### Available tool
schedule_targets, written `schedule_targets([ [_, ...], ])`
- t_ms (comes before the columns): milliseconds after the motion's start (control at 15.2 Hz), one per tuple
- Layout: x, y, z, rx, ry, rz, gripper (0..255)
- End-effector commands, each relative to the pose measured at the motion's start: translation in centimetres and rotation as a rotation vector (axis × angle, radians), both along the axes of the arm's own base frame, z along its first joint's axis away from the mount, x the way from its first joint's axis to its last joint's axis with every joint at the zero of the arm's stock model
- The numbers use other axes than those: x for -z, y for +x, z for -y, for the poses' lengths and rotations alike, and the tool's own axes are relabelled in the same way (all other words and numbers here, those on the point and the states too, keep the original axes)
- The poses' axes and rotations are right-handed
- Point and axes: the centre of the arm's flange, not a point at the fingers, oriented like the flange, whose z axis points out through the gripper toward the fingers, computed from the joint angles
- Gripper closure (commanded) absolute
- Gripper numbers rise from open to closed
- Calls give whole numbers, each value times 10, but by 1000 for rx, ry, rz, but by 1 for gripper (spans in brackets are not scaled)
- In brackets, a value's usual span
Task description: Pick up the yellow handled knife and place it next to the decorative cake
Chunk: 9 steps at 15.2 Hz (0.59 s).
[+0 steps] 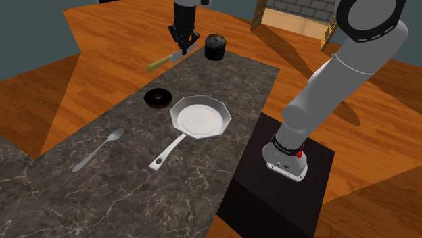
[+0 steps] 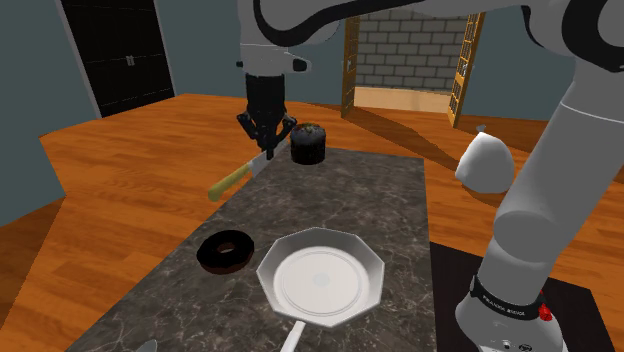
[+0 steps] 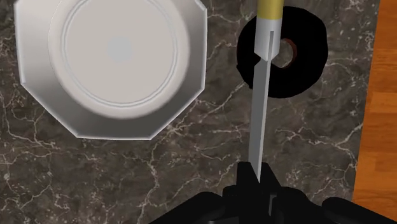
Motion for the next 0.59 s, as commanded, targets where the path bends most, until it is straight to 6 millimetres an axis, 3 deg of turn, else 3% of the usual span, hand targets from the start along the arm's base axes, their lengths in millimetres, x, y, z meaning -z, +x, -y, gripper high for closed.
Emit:
schedule_targets([
  [0, -4, -4, 20, 0, 0, 0, 255],
  [528, -4, -25, 124, 0, 0, 0, 255],
])
